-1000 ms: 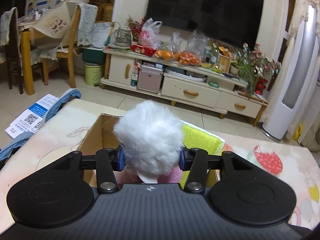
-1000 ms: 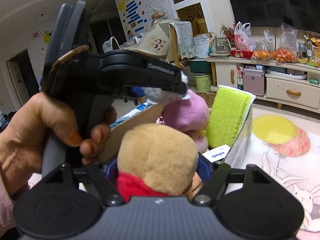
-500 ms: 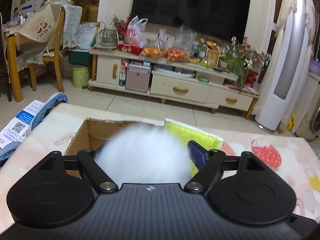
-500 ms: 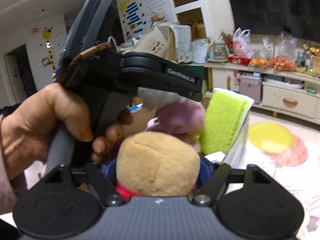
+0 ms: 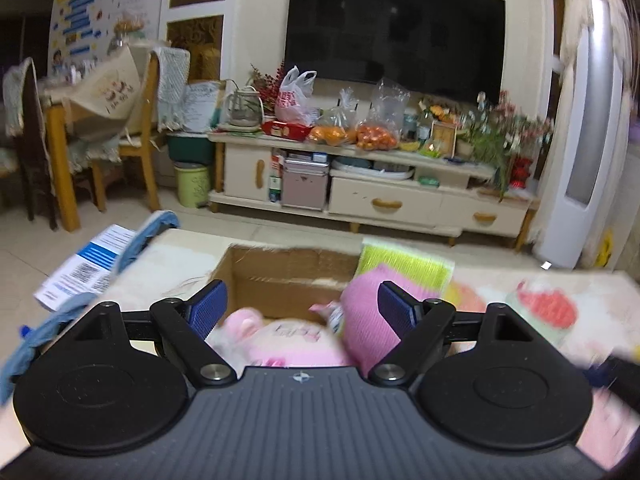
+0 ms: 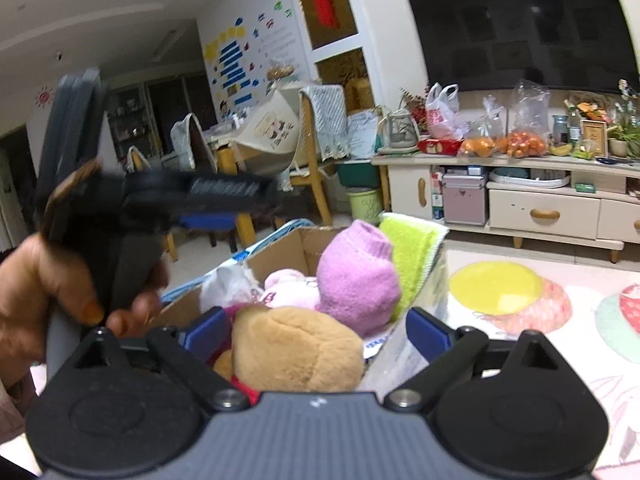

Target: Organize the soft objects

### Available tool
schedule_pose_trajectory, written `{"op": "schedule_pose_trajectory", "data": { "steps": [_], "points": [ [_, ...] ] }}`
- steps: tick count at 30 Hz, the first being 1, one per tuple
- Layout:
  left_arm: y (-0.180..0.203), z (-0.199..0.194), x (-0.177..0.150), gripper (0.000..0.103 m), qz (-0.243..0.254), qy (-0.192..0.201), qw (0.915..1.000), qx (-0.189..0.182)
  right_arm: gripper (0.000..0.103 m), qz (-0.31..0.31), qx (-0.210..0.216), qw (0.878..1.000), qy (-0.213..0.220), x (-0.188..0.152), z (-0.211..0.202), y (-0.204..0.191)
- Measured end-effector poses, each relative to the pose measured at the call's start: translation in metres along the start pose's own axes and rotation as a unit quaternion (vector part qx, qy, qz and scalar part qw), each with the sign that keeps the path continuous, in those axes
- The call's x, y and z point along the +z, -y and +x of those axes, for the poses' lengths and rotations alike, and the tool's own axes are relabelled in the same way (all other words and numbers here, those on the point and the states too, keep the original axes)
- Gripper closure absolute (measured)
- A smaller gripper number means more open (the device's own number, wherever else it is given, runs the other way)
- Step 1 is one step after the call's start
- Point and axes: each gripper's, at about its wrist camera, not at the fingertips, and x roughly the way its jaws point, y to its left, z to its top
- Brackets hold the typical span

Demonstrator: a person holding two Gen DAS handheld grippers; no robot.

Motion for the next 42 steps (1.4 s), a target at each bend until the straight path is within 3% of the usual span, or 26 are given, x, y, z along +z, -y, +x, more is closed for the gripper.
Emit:
{"op": "schedule_pose_trajectory", "data": {
  "steps": [5, 15, 26, 31, 42],
  "points": [
    [0.01, -0.009, -0.034, 0.001, 0.02, -0.013, 0.9993, 0.028, 0.004, 0.019, -0.028, 0.999, 0.012, -0.004, -0.021, 0.011],
    [0.021, -0.012, -0.042, 0.0, 0.008, 0.068, 0.9888, 0.133, 0.004, 0.058, -0.069, 0.996, 0.004, -0.019, -0.051, 0.035],
    [0.051, -0.007, -0.035, 0.0, -0.029, 0.068, 0.9899, 0.121, 0.003, 0.077, -0.1, 0.992, 0.008, -0.032, -0.087, 0.046],
    [0.053, -0.039, -0.031, 0.0, -0.037, 0.082, 0.9878, 0.127, 0.001, 0.079, -0.115, 0.99, -0.001, -0.038, -0.1, 0.039],
    [0.054, -0.12, -0.051, 0.0, -0.054, 0.001, 0.9952, 0.082, 0.001, 0.069, -0.136, 0.988, 0.003, -0.036, -0.14, 0.005]
  ]
}}
